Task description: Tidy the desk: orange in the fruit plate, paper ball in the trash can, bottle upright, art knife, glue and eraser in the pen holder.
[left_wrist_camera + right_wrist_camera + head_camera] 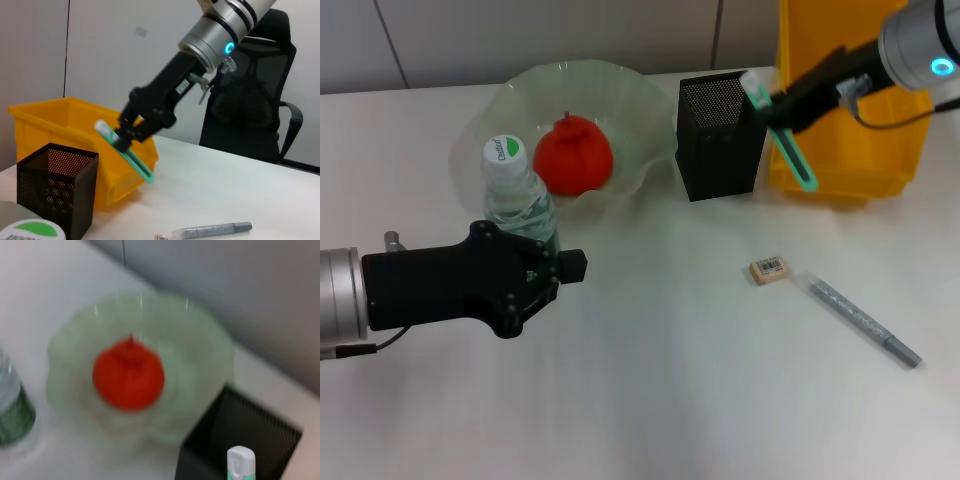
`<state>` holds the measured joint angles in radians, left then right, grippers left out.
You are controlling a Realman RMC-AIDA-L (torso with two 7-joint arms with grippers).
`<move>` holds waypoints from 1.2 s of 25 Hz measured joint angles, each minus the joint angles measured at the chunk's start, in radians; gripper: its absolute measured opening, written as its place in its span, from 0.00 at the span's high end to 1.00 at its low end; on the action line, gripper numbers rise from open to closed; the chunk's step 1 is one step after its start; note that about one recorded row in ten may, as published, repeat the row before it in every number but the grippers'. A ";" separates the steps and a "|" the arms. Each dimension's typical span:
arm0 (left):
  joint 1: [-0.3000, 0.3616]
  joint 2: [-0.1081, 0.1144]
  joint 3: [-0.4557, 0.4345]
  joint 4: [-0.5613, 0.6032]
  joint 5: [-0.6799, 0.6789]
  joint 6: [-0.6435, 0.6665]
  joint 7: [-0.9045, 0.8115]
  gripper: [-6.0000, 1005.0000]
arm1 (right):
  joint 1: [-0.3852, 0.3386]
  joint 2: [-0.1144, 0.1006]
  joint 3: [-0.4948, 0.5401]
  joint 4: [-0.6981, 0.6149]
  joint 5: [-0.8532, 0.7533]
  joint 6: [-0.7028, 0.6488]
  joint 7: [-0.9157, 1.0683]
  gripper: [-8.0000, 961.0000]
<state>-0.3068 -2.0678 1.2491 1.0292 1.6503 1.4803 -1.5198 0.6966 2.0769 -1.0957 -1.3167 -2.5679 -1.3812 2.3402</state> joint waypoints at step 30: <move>0.015 0.003 -0.003 -0.011 -0.020 -0.006 0.006 0.99 | 0.013 -0.035 0.152 0.168 0.369 0.170 -0.364 0.79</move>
<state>-0.2915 -2.0647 1.2463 1.0184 1.6306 1.4745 -1.5140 0.7099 2.0422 -0.9434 -1.1490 -2.1987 -1.2114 1.9761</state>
